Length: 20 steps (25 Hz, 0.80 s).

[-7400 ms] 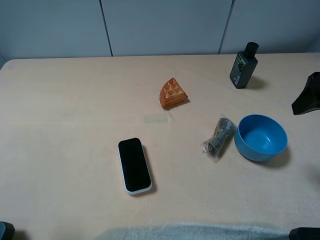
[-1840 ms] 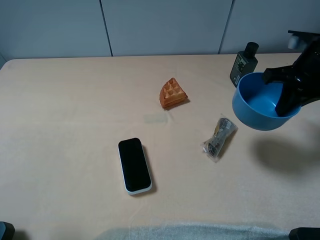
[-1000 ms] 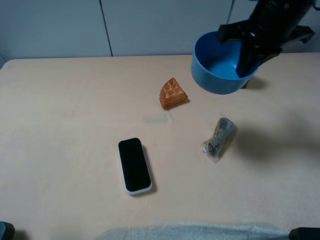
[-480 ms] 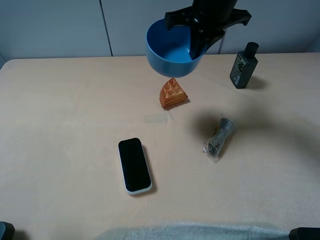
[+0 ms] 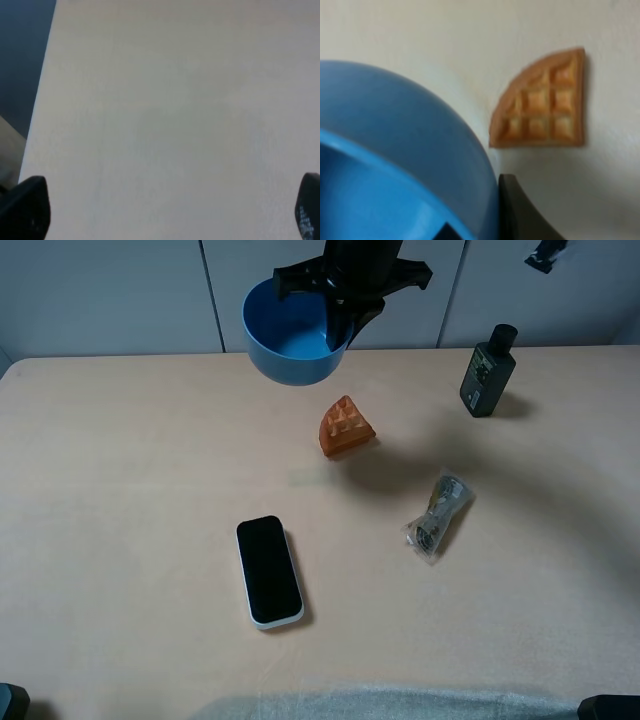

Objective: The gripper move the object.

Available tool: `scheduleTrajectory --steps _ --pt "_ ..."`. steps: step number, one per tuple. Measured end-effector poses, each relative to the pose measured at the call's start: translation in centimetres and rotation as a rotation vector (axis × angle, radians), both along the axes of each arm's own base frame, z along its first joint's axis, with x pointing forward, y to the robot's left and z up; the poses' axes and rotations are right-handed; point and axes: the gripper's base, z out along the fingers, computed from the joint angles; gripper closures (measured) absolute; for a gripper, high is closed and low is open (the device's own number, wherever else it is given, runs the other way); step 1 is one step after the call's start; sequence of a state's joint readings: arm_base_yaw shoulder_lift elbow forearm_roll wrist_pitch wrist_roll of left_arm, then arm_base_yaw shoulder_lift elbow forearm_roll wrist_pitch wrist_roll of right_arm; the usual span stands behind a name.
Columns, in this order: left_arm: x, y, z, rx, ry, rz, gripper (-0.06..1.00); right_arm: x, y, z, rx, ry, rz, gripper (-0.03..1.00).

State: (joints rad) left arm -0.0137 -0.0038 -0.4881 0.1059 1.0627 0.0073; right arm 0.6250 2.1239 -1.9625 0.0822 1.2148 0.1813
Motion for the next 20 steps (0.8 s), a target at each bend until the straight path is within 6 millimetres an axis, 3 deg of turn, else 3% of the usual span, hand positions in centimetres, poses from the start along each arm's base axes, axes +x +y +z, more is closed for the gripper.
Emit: scheduleTrajectory --steps 10,20 --pt "0.0 0.0 0.0 0.000 0.001 0.000 -0.03 2.0 3.1 -3.2 0.028 0.004 0.020 0.98" --pt "0.0 0.0 0.0 0.001 0.001 0.000 -0.03 3.5 4.4 -6.5 0.086 -0.043 0.002 0.98"
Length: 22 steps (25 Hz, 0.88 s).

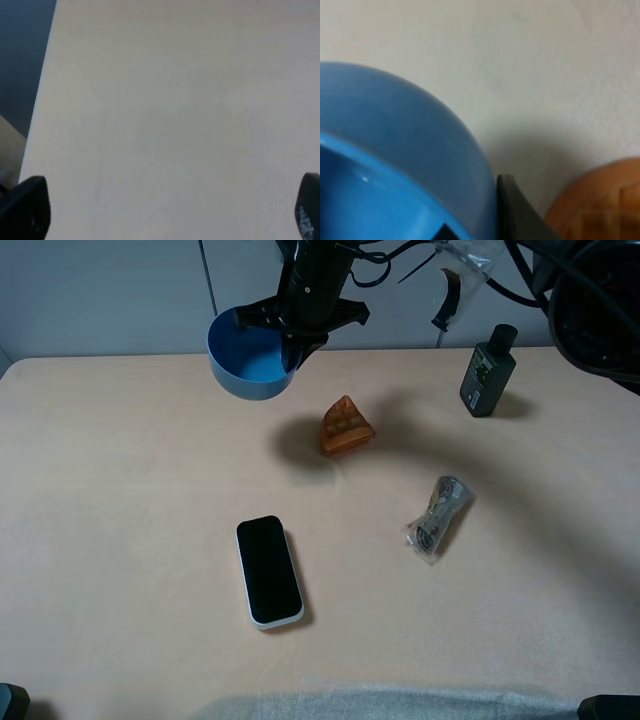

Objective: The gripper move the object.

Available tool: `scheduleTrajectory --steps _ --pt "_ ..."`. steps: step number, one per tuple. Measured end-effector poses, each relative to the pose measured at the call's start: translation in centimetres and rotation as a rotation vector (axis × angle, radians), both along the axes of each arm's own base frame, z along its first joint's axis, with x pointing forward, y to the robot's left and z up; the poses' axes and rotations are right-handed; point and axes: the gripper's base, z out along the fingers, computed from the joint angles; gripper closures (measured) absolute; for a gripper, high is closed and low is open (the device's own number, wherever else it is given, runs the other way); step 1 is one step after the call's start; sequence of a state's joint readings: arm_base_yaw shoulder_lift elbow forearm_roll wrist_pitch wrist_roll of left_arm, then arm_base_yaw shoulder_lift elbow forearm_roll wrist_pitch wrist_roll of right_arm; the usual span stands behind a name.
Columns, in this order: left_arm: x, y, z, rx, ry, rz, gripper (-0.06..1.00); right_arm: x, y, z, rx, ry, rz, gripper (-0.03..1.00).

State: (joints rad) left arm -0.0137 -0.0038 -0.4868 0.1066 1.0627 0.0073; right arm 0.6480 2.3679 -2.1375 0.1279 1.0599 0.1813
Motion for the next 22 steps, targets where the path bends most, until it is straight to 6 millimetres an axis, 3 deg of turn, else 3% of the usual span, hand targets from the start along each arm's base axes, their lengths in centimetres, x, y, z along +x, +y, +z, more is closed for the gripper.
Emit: scheduleTrajectory --steps 16,22 --pt "0.0 0.0 0.0 0.001 0.000 0.001 -0.03 1.7 0.7 -5.8 -0.029 -0.053 -0.004 0.98" --pt "0.0 0.0 0.0 0.002 0.000 0.001 -0.03 2.0 0.9 -6.8 -0.016 -0.080 -0.004 0.98"
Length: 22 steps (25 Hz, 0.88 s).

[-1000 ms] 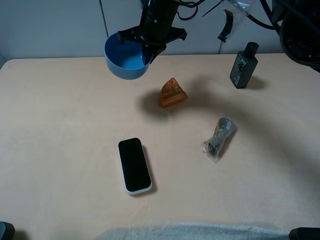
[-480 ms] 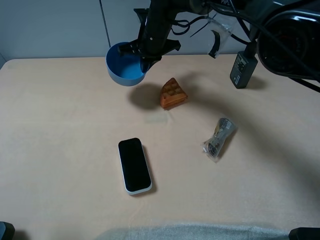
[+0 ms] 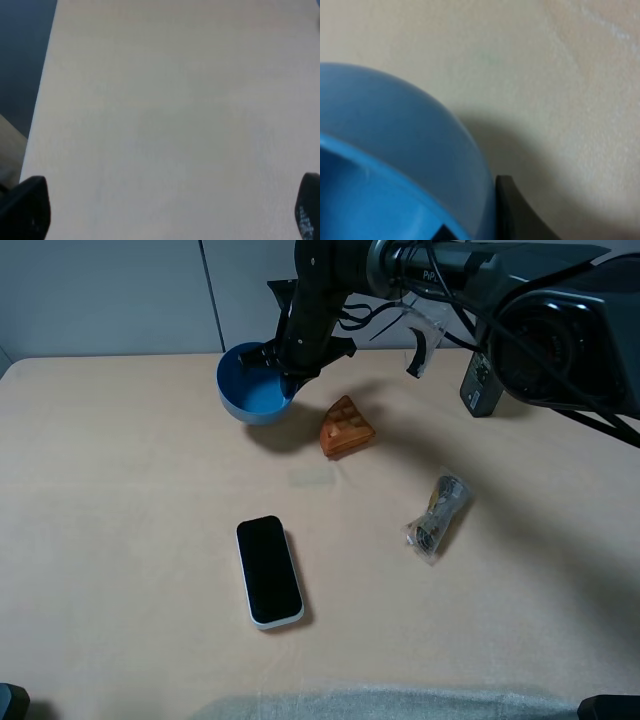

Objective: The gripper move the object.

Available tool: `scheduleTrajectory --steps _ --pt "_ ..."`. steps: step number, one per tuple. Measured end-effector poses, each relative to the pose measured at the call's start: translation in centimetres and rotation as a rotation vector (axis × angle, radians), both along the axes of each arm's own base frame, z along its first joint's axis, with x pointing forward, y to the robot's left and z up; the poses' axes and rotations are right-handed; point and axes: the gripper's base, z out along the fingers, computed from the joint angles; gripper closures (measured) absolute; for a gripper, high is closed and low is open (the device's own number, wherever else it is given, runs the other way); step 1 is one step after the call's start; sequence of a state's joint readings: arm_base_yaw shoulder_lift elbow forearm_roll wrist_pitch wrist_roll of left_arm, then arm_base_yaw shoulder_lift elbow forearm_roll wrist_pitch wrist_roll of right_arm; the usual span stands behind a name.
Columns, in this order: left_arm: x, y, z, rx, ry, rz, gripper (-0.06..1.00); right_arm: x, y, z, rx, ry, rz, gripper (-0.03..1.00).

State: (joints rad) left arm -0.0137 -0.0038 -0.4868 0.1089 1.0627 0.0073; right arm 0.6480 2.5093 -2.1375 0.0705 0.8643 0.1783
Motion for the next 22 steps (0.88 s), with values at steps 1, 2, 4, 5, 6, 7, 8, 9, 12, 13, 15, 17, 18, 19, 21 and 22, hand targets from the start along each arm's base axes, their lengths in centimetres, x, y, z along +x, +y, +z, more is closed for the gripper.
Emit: scheduleTrajectory --steps 1,2,4,5,6,7,8,9,12,13,15,17,18,19,21,22 --pt "0.0 0.0 0.0 0.000 0.000 0.000 -0.03 0.0 0.0 -0.2 -0.004 -0.002 0.001 0.98" --pt "0.0 0.0 0.0 0.000 0.000 0.000 -0.03 0.1 0.0 -0.5 -0.010 -0.001 0.002 0.98" --pt "0.0 0.0 0.0 0.000 0.000 0.000 -0.03 0.1 -0.1 -1.0 -0.021 0.000 0.005 0.98" --pt "0.0 0.0 0.0 0.000 0.000 0.000 -0.03 0.1 -0.1 -1.3 -0.028 0.002 0.006 0.98" --pt "0.0 0.0 0.0 0.000 0.000 0.000 -0.03 0.1 -0.1 -1.6 -0.035 0.004 0.007 0.98" --pt "0.0 0.0 0.0 0.000 0.000 0.000 -0.03 0.2 -0.2 -2.0 -0.044 0.006 0.010 0.98" --pt "0.0 0.0 0.0 0.000 0.000 0.000 -0.03 0.2 -0.2 -2.2 -0.052 0.008 0.011 0.98" --pt "0.0 0.0 0.0 0.000 0.000 0.000 -0.03 0.1 -0.3 -2.5 -0.062 0.014 0.013 0.98" --pt "0.0 0.0 0.0 0.000 0.000 0.000 -0.03 0.2 -0.3 -2.5 -0.068 0.009 0.016 0.98" --pt "0.0 0.0 0.0 0.000 0.000 0.000 -0.03 0.2 -0.3 -2.5 -0.070 0.011 0.016 0.98" --pt "0.0 0.0 0.0 0.000 0.000 0.000 -0.03 0.2 -0.3 -2.5 -0.074 0.007 0.018 0.98" --pt "0.0 0.0 0.0 0.000 0.000 0.000 -0.03 0.2 -0.4 -2.4 -0.076 0.005 0.018 0.98" --pt "0.0 0.0 0.0 0.000 0.000 0.000 -0.03 0.2 -0.4 -2.4 -0.078 0.004 0.019 0.98" --pt "0.0 0.0 0.0 0.000 0.000 0.000 -0.03 0.2 -0.4 -2.4 -0.078 0.003 0.019 0.98" --pt "0.0 0.0 0.0 0.000 0.000 0.000 -0.03 0.2 -0.4 -2.4 -0.078 0.003 0.019 0.98" --pt "0.0 0.0 0.0 0.000 0.000 0.000 -0.03 0.2 -0.4 -2.4 -0.078 0.003 0.019 0.97"
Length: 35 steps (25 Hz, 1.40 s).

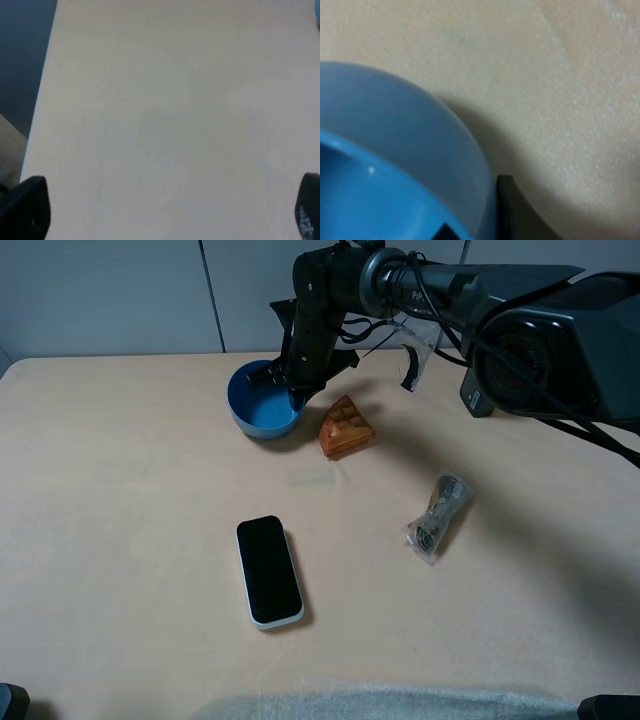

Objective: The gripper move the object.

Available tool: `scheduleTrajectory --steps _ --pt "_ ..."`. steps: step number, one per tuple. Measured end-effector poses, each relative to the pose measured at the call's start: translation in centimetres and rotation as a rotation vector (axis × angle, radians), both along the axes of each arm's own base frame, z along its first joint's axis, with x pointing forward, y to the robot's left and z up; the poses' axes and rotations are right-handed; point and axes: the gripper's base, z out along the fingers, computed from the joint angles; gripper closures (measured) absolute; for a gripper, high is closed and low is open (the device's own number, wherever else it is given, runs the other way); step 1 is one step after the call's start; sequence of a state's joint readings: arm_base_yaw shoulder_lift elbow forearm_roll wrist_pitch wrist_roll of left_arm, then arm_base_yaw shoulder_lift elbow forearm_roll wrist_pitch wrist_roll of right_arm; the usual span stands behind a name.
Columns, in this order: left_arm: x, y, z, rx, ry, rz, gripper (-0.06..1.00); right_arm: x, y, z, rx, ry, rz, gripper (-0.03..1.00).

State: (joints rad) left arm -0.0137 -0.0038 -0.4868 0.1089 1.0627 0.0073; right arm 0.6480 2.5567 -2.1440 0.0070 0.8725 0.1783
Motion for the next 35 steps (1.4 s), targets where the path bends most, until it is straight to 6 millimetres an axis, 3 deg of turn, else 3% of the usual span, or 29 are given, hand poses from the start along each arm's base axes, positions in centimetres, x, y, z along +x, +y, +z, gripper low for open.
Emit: scheduleTrajectory --steps 4,10,13,21,35 --pt "0.0 0.0 0.0 0.000 0.000 0.000 -0.03 0.0 0.0 0.0 -0.006 -0.004 0.002 0.86" --pt "0.0 0.0 0.0 0.000 0.000 0.000 -0.03 0.0 0.0 0.0 -0.006 -0.004 0.002 0.41" --pt "0.0 0.0 0.0 0.000 0.000 0.000 -0.03 0.1 0.0 0.0 -0.003 -0.007 0.002 0.31" --pt "0.0 0.0 0.0 0.000 0.000 0.000 -0.03 0.1 0.0 0.3 -0.004 -0.006 0.002 0.28" --pt "0.0 0.0 0.0 0.000 0.000 0.000 -0.03 -0.1 -0.1 6.8 -0.018 0.013 0.002 0.28"
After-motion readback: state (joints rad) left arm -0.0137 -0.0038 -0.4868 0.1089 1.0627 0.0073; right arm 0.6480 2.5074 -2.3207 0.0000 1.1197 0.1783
